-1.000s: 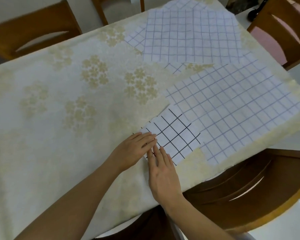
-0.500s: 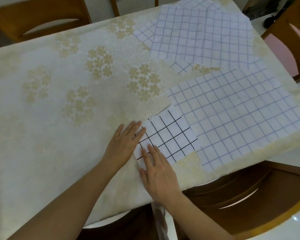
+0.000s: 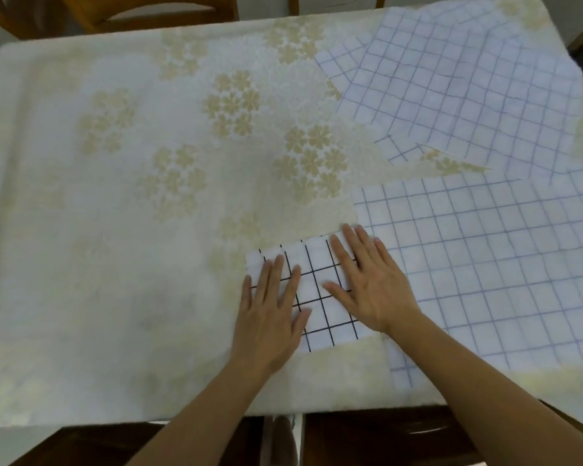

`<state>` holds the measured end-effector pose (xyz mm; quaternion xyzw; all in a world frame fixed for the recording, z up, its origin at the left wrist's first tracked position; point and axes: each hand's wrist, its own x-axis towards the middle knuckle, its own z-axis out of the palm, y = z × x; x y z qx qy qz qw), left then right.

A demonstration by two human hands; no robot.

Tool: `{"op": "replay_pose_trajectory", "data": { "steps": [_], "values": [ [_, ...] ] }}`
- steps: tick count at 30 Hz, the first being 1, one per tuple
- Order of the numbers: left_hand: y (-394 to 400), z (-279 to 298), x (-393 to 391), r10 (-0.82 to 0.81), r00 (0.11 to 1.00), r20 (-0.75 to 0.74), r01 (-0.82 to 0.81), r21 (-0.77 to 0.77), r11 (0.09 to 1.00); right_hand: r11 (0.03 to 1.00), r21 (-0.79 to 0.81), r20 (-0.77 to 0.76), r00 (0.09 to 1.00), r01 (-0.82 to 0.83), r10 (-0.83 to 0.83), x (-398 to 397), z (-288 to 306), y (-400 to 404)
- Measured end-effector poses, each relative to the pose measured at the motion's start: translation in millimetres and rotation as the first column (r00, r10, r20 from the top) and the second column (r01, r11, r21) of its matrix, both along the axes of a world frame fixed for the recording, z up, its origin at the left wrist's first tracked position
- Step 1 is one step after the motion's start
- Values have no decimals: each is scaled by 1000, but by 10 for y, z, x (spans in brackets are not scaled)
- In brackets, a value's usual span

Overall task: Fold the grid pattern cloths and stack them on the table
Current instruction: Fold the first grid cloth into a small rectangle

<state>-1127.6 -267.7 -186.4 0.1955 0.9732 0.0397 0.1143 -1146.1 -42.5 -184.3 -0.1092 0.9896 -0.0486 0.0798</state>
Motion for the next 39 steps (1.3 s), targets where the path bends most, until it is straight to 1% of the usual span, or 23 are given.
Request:
{"op": "replay_pose_trajectory", "data": {
  "steps": [3,5,9,12,14,18,21,25,30,34,39],
  "values": [
    [20,-40,-70,0,1000,3,0,-4,1000,999,-10,12,999,40,-40,5,-95,92],
    [28,-47,-95,4,1000,5,-4,-20,1000,999,-33,1,999,38,-38,11,-113,125],
    [70,6,-70,28,999,-16,-29,-22,999,997,-66,-70,997,27,-32,48,-67,139],
    [129,9,-27,24,999,-33,-24,-5,1000,996,-81,-113,993,-28,19,88,-57,126],
    [154,-25,14,27,999,-26,-27,1,1000,996,-76,-98,994,-53,46,92,-88,135],
    [137,-79,91,51,998,-23,-50,5,999,998,-46,-36,999,-29,27,70,-155,170],
    [144,-55,109,61,997,-39,-62,-2,998,998,-47,-49,998,-32,30,80,-127,156],
    [189,-27,149,22,998,-59,-21,15,1000,994,-84,-98,993,-75,67,197,-90,100],
    [145,-108,189,45,999,-19,-44,28,999,994,-79,-62,996,-72,67,256,-139,103],
    [149,-96,192,57,998,-18,-56,26,998,996,-76,-60,997,-56,52,279,-122,115],
    [97,-107,206,88,996,-21,-87,33,996,999,-33,-31,999,-25,23,316,-121,153]
  ]
}}
